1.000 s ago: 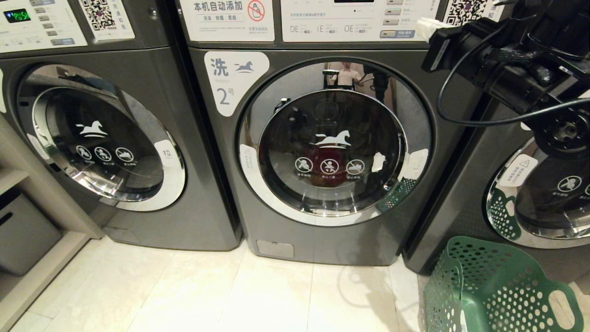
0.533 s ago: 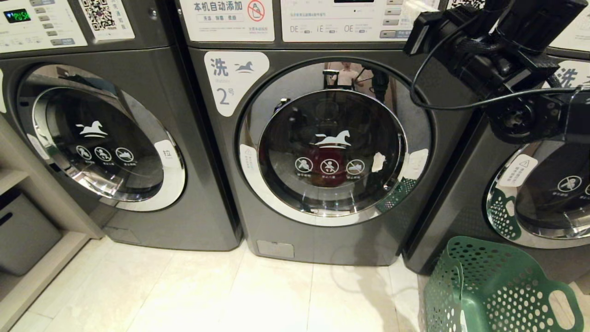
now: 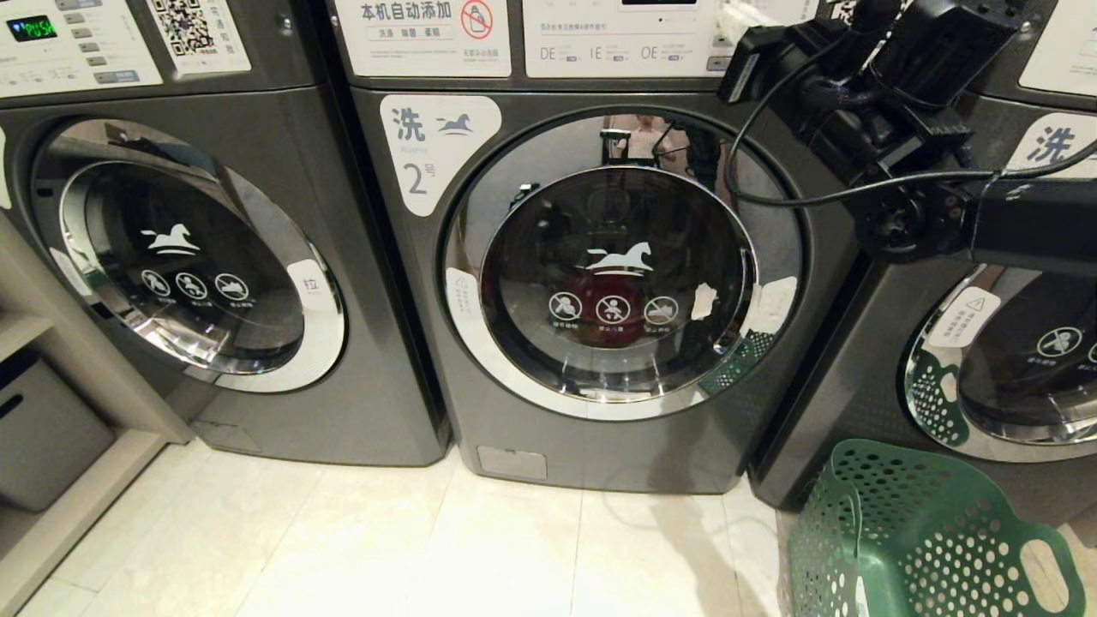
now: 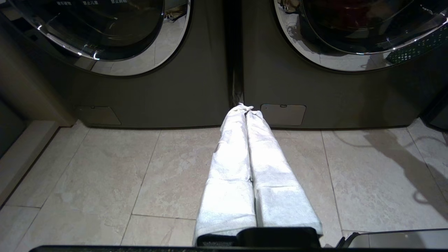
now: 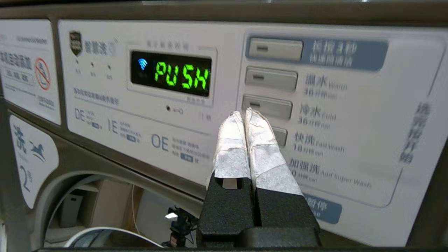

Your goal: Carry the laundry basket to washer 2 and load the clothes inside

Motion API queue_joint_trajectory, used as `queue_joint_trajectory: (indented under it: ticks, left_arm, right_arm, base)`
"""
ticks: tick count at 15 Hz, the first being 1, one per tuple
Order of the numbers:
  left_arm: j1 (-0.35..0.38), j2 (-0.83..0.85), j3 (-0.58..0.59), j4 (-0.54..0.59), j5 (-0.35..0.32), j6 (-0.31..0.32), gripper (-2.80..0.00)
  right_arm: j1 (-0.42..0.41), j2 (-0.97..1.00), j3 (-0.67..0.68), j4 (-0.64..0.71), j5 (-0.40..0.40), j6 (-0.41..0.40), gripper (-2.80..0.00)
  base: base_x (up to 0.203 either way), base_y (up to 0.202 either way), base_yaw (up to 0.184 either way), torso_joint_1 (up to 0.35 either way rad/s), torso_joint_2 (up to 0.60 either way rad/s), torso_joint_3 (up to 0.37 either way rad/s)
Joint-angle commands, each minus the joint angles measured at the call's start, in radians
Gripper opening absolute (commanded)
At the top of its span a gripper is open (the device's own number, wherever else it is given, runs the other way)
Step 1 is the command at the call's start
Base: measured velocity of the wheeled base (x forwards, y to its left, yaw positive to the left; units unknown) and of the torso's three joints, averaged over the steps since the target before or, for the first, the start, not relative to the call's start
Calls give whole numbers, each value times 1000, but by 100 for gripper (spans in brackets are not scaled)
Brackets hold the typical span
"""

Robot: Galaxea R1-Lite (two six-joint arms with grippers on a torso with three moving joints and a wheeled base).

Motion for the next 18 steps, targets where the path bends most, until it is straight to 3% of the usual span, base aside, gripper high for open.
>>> queue_joint_trajectory:
  ticks: [1,18]
  left_arm:
    - [0,0,6,-1,0,0,-280]
    - [0,0,6,-1,0,-1,-280]
  right_arm:
    - [0,24,-9,-5,1,-3,-280]
    - [-26,15,-7,4,-34,-9,-280]
  base:
    - [0,0,0,0,0,0]
    - [0,0,0,0,0,0]
